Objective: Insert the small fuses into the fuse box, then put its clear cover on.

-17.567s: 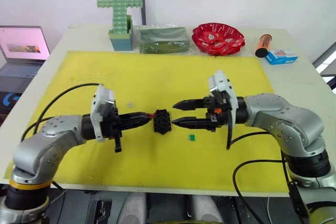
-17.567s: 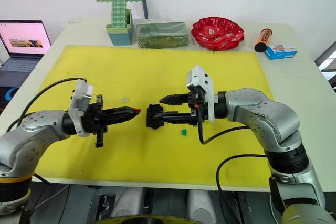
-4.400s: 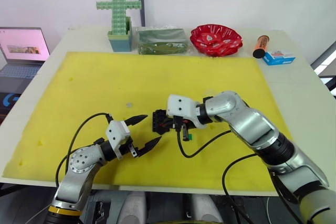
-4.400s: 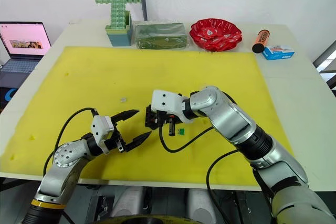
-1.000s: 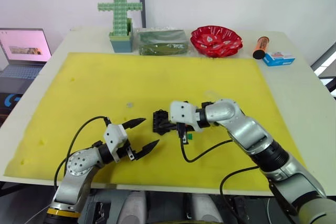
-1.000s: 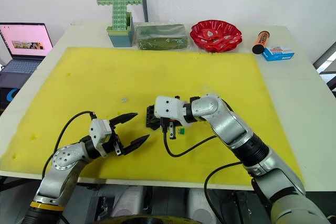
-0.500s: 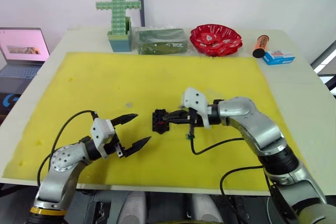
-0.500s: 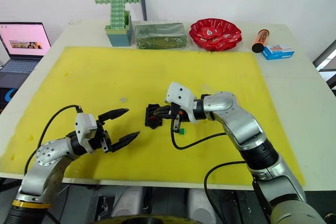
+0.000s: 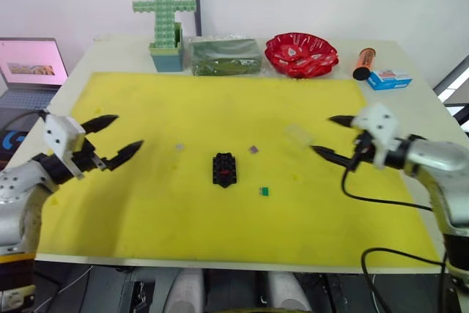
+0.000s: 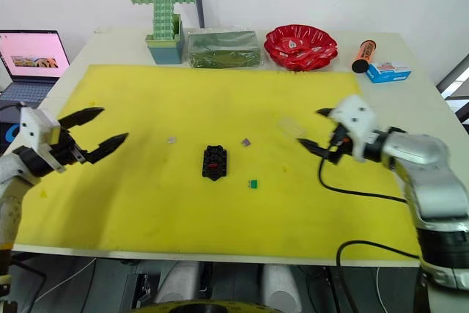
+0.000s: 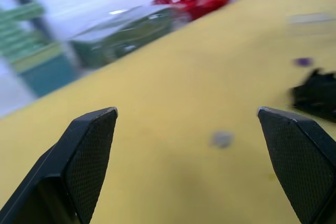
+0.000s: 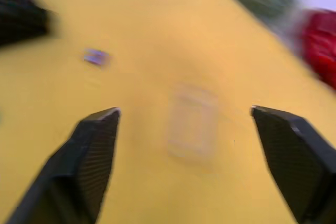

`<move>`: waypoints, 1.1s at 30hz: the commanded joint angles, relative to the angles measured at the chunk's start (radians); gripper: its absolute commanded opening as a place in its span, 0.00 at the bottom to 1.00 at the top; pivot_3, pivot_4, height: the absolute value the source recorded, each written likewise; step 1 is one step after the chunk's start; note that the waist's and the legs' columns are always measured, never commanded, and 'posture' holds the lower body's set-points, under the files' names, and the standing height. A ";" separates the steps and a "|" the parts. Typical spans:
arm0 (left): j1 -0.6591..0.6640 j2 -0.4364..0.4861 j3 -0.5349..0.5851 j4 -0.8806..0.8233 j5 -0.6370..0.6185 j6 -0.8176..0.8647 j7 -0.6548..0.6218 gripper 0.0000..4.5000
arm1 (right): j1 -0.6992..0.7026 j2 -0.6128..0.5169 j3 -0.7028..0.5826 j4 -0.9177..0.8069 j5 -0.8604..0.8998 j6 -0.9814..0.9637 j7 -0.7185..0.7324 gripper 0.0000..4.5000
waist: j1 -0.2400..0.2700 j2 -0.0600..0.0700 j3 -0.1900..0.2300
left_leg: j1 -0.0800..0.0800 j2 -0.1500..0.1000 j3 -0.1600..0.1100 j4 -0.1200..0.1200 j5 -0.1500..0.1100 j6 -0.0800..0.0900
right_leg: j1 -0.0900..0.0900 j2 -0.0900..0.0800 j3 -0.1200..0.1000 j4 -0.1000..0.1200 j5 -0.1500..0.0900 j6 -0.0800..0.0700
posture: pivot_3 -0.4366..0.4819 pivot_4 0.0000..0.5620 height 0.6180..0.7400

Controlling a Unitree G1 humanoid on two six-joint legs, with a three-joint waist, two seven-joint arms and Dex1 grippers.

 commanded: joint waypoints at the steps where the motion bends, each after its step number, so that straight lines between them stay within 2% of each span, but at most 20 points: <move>1: 0.004 0.013 0.042 0.092 0.042 -0.072 -0.003 1.00 | 0.050 -0.002 -0.089 0.030 0.002 -0.077 -0.025 0.99 | -0.002 0.000 0.000 | 0.000 0.000 0.000 0.000 0.000 0.000 | 0.000 0.000 0.000 0.000 0.000 0.000 | 0.48 0.27 1.00; 7: -0.017 0.007 0.032 0.147 0.063 -0.092 0.008 1.00 | 0.058 -0.007 -0.087 0.046 0.003 -0.117 -0.042 0.99 | -0.001 0.000 0.000 | 0.001 0.001 0.000 0.001 0.000 0.000 | 0.000 0.001 0.000 0.001 0.000 0.000 | 0.48 0.27 1.00; 10: -0.035 0.006 0.026 0.132 0.060 -0.011 0.052 1.00 | 0.042 -0.006 -0.067 0.008 0.044 -0.089 -0.022 0.99 | 0.002 0.000 0.000 | 0.001 0.001 0.000 0.001 0.000 0.000 | 0.000 0.000 0.001 0.001 0.000 0.000 | 0.48 0.27 1.00; 15: -0.044 -0.006 0.077 -0.009 -0.155 0.386 0.133 1.00 | -0.013 0.029 -0.002 -0.128 0.179 0.013 0.010 0.99 | -0.002 0.000 0.001 | 0.001 0.002 -0.001 0.001 0.000 0.000 | 0.000 0.001 0.000 0.002 0.002 0.003 | 0.48 0.27 1.00; 18: -0.092 0.024 0.143 -0.052 -0.379 0.721 0.202 1.00 | -0.091 0.051 0.076 -0.248 0.286 0.106 0.023 0.99 | -0.005 -0.002 0.002 | 0.001 0.005 -0.002 0.002 0.000 0.000 | -0.001 0.001 0.001 0.006 0.002 0.004 | 0.48 0.27 1.00; 20: -0.183 0.058 0.185 0.024 -0.542 1.030 0.293 1.00 | -0.152 0.070 0.148 -0.316 0.343 0.160 0.032 0.99 | -0.004 -0.004 0.003 | 0.002 0.006 -0.004 0.002 0.000 0.000 | -0.001 0.002 0.000 0.010 0.002 0.005 | 0.48 0.27 1.00; 23: -0.297 0.057 0.235 0.142 -0.703 1.319 0.380 1.00 | -0.206 0.083 0.249 -0.368 0.362 0.187 0.059 0.99 | 0.000 -0.005 0.004 | 0.002 0.003 -0.006 0.002 0.000 0.000 | 0.000 0.004 -0.003 0.011 0.001 0.006 | 0.48 0.27 1.00; 25: -0.356 0.043 0.228 0.203 -0.727 1.451 0.429 1.00 | -0.246 0.108 0.298 -0.363 0.349 0.186 0.051 0.99 | -0.002 -0.005 0.004 | 0.002 0.001 -0.007 0.002 0.000 0.000 | 0.000 0.003 -0.003 0.012 0.000 0.008 | 0.48 0.27 1.00; 27: -0.386 0.036 0.186 0.224 -0.693 1.520 0.461 1.00 | -0.277 0.129 0.337 -0.340 0.315 0.167 0.041 0.99 | -0.003 -0.005 0.004 | 0.002 -0.001 -0.007 0.003 0.000 0.000 | 0.000 0.002 -0.002 0.012 0.000 0.008 | 0.48 0.27 1.00; 28: -0.415 0.017 0.207 0.278 -0.704 1.548 0.480 1.00 | -0.283 0.133 0.351 -0.330 0.298 0.151 0.044 0.99 | -0.003 -0.006 0.004 | 0.002 -0.001 -0.007 0.003 0.000 0.000 | 0.000 0.002 -0.002 0.012 0.000 0.008 | 0.48 0.27 1.00; 30: -0.455 -0.002 0.210 0.372 -0.738 1.573 0.511 1.00 | -0.277 0.134 0.361 -0.313 0.275 0.124 0.052 0.99 | 0.001 -0.007 0.003 | 0.002 -0.001 -0.007 0.003 0.000 0.000 | 0.000 0.002 -0.002 0.012 0.000 0.008 | 0.48 0.27 1.00; 33: -0.461 -0.017 0.139 0.427 -0.788 1.576 0.533 1.00 | -0.257 0.137 0.367 -0.297 0.246 0.085 0.053 0.99 | -0.002 -0.009 0.003 | 0.002 -0.001 -0.007 0.003 0.000 0.000 | 0.000 0.002 -0.002 0.013 0.000 0.008 | 0.48 0.27 1.00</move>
